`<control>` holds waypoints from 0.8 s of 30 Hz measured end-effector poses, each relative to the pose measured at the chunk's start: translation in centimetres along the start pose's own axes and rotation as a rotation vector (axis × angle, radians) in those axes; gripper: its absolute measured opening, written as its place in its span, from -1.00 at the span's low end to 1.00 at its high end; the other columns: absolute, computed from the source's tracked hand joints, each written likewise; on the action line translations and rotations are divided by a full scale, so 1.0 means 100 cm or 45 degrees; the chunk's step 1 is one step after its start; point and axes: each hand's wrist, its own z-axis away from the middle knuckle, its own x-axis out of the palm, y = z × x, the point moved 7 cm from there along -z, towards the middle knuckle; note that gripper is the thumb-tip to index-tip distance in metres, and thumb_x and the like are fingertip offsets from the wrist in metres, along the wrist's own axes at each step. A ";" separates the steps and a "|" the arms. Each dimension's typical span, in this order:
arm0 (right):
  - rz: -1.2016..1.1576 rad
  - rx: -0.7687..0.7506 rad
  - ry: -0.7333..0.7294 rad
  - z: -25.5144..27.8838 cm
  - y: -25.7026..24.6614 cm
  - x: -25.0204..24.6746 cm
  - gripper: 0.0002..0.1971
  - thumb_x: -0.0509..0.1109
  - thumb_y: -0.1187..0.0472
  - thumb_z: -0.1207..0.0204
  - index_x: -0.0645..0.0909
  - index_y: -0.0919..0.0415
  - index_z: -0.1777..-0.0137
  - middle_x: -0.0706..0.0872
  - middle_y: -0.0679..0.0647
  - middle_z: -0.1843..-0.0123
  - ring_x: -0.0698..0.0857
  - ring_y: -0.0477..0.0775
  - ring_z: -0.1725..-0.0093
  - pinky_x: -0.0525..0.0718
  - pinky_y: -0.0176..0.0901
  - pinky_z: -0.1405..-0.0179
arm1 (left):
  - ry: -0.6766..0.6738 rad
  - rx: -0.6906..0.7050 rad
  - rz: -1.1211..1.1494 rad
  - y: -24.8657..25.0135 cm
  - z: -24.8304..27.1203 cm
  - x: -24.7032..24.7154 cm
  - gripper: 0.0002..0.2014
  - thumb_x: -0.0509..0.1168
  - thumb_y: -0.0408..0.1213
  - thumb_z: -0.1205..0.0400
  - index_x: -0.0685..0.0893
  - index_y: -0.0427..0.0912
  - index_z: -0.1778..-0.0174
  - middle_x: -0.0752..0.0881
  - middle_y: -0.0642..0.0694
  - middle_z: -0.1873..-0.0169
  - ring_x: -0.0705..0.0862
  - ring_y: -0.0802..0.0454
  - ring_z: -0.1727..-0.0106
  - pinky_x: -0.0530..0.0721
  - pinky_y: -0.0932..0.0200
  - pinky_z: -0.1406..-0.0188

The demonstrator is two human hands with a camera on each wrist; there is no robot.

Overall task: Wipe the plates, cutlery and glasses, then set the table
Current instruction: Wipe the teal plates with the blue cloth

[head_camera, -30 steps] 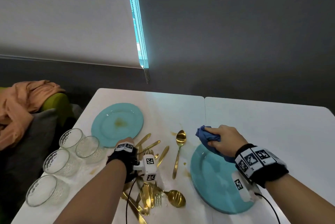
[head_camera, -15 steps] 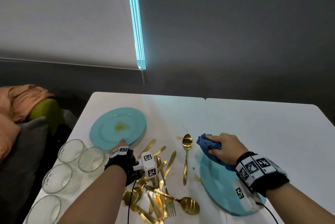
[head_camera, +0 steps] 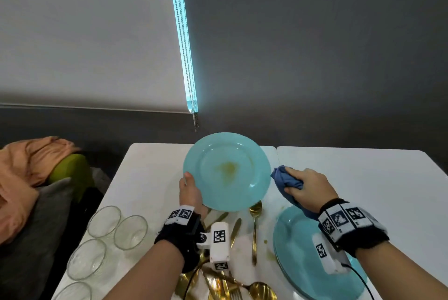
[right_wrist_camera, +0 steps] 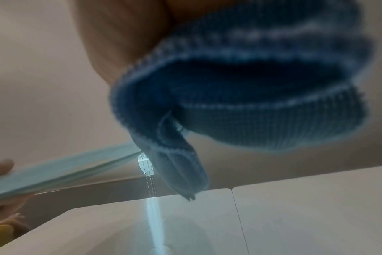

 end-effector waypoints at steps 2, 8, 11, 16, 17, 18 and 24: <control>0.011 0.049 0.072 0.000 0.003 -0.009 -0.53 0.34 0.04 -0.49 0.45 -0.17 -0.42 0.49 0.11 0.12 0.63 0.28 -0.09 0.58 -0.07 -0.02 | -0.125 -0.065 0.045 -0.007 0.012 0.020 -0.57 -0.07 0.12 -0.73 0.42 0.00 -0.40 0.61 -0.10 -0.28 0.66 -0.19 -0.18 0.66 -0.25 -0.14; -0.014 0.155 0.134 0.018 0.011 -0.005 -0.51 0.26 0.03 -0.57 0.35 -0.20 -0.50 0.53 0.15 -0.18 0.61 0.21 -0.17 0.54 -0.15 -0.08 | -0.332 -0.031 -0.066 -0.008 0.044 0.064 -0.57 -0.04 0.19 -0.69 0.52 0.07 -0.30 0.69 -0.07 -0.20 0.69 -0.19 -0.19 0.61 -0.34 -0.23; -0.002 -0.080 0.069 0.042 -0.008 0.005 -0.54 0.19 -0.05 -0.52 0.42 -0.27 -0.45 0.56 0.09 -0.13 0.64 0.20 -0.11 0.52 -0.17 0.02 | -0.361 0.056 -0.161 -0.002 0.051 0.077 -0.56 -0.03 0.13 -0.71 0.51 -0.01 -0.35 0.68 -0.14 -0.24 0.68 -0.19 -0.22 0.60 -0.26 -0.29; 0.267 -0.255 -0.272 0.057 0.012 0.001 -0.63 0.23 0.00 -0.54 0.52 -0.36 -0.33 0.44 -0.08 0.06 0.62 0.11 -0.16 0.38 -0.26 0.11 | -0.411 0.124 -0.251 -0.007 0.052 0.087 -0.54 0.00 0.16 -0.68 0.56 -0.03 -0.30 0.69 -0.20 -0.25 0.69 -0.21 -0.22 0.61 -0.30 -0.28; 0.300 -0.166 -0.167 0.052 0.026 -0.014 -0.63 0.24 0.04 -0.56 0.52 -0.37 -0.32 0.48 -0.04 0.03 0.63 0.13 -0.16 0.45 -0.22 0.07 | -0.424 0.115 -0.257 -0.010 0.055 0.089 -0.52 0.00 0.17 -0.68 0.56 -0.05 -0.31 0.69 -0.20 -0.24 0.70 -0.21 -0.21 0.61 -0.31 -0.27; 0.268 -0.059 -0.026 0.048 0.040 -0.029 -0.62 0.24 0.05 -0.56 0.52 -0.37 -0.32 0.52 0.01 -0.02 0.64 0.16 -0.14 0.52 -0.17 0.02 | -0.433 0.107 -0.254 -0.013 0.058 0.091 -0.52 0.00 0.16 -0.68 0.56 -0.06 -0.32 0.70 -0.20 -0.23 0.70 -0.22 -0.20 0.62 -0.30 -0.25; 0.177 -0.277 0.164 0.062 0.029 -0.038 -0.59 0.19 0.02 -0.36 0.68 -0.25 -0.17 0.65 0.08 0.11 0.73 0.20 0.22 0.58 -0.13 0.33 | -0.457 0.184 -0.243 -0.006 0.079 0.111 -0.55 -0.03 0.07 -0.73 0.54 -0.12 -0.34 0.69 -0.18 -0.19 0.69 -0.19 -0.19 0.66 -0.13 -0.18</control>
